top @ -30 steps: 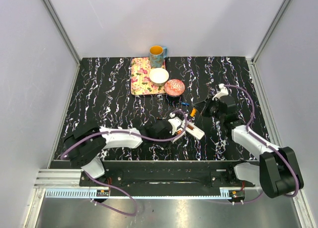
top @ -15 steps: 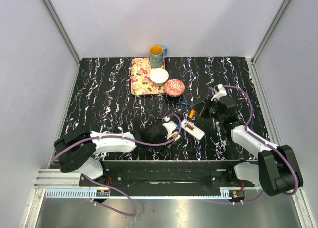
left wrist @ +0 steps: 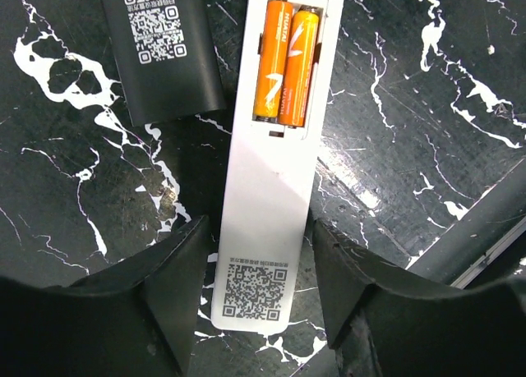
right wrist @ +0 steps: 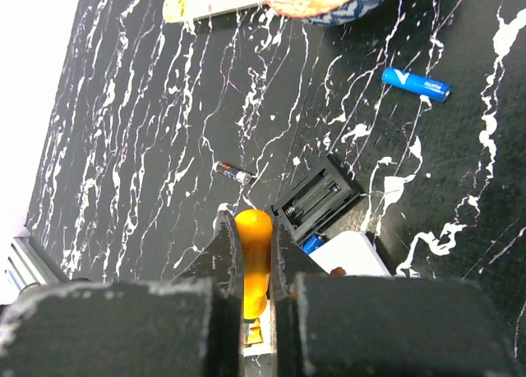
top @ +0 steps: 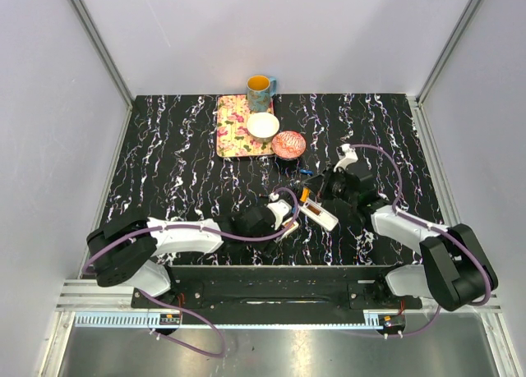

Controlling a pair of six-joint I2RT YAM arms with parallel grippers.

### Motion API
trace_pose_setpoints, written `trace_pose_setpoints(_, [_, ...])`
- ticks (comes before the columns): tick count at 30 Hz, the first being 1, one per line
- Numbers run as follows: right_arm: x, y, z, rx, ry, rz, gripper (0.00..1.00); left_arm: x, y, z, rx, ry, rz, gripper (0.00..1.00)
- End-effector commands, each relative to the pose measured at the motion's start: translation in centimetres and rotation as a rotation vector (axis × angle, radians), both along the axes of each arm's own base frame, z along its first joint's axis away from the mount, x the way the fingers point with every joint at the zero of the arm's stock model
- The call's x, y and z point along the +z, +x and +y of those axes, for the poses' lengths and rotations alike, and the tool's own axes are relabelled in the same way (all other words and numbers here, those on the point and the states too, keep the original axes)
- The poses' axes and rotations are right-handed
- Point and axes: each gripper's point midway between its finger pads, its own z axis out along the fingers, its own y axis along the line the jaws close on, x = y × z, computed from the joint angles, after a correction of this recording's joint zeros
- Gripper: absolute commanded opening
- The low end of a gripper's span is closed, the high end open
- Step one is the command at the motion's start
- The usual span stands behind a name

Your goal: Unload the batteries from the remote control

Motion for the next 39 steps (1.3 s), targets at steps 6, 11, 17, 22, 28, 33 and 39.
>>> trace_pose_setpoints(6, [1.6, 1.4, 1.5, -0.035, 0.001, -0.081, 0.00, 0.3, -0.8, -0.7, -0.036, -0.056, 0.021, 0.47])
trace_pose_setpoints(11, [0.9, 1.4, 1.6, -0.039, -0.014, -0.068, 0.00, 0.1, -1.1, -0.8, -0.047, -0.056, 0.033, 0.45])
trace_pose_setpoints(17, [0.0, 1.2, 1.5, -0.040, -0.040, -0.051, 0.00, 0.1, -1.3, -0.9, -0.056, -0.063, 0.039, 0.45])
trace_pose_setpoints(22, [-0.1, 0.7, 1.8, -0.012, -0.034, -0.063, 0.00, 0.0, -1.3, -0.9, -0.059, -0.063, 0.040, 0.44])
trace_pose_setpoints(28, [-0.2, 0.5, 2.0, 0.009, -0.044, -0.077, 0.00, -0.3, -1.5, -1.0, -0.063, -0.059, 0.049, 0.43])
trace_pose_setpoints(33, [-0.7, 0.4, 1.8, 0.006, -0.069, -0.063, 0.00, -0.2, -1.5, -1.1, -0.067, -0.061, 0.049, 0.42])
trace_pose_setpoints(39, [-1.6, 0.0, 1.2, -0.003, -0.110, -0.041, 0.00, -0.3, -1.8, -1.1, -0.065, -0.061, 0.059, 0.42])
